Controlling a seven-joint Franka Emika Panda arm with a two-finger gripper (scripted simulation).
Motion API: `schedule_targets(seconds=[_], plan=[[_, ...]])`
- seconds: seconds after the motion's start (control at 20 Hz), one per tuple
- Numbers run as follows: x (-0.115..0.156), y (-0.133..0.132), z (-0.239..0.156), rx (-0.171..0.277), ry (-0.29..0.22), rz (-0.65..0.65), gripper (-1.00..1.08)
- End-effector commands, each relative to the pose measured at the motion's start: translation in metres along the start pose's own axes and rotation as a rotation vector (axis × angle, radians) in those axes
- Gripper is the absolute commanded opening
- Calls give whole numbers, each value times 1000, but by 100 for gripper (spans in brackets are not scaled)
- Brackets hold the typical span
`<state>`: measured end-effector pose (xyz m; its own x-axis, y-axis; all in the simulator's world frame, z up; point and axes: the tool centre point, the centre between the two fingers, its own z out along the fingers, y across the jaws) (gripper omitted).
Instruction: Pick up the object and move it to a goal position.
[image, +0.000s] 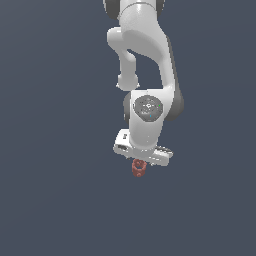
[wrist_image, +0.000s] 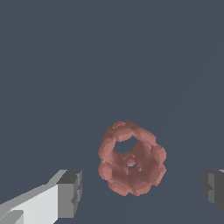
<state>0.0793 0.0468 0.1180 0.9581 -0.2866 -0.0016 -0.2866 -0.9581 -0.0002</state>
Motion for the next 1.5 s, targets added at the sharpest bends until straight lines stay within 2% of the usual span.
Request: schedule_targets(seconds=[0.0,0.3,0.7,1.0,1.05,1.45], plan=[[2,-2,1,0,2,7,100],[1,-2,8,0,1,4,100],[0,-1,48,0,2,8,100],[2,-2,51,0,2,8,100],[2,-2,51,0,2,8,-100],[2,-2,51,0,2,8,-100]])
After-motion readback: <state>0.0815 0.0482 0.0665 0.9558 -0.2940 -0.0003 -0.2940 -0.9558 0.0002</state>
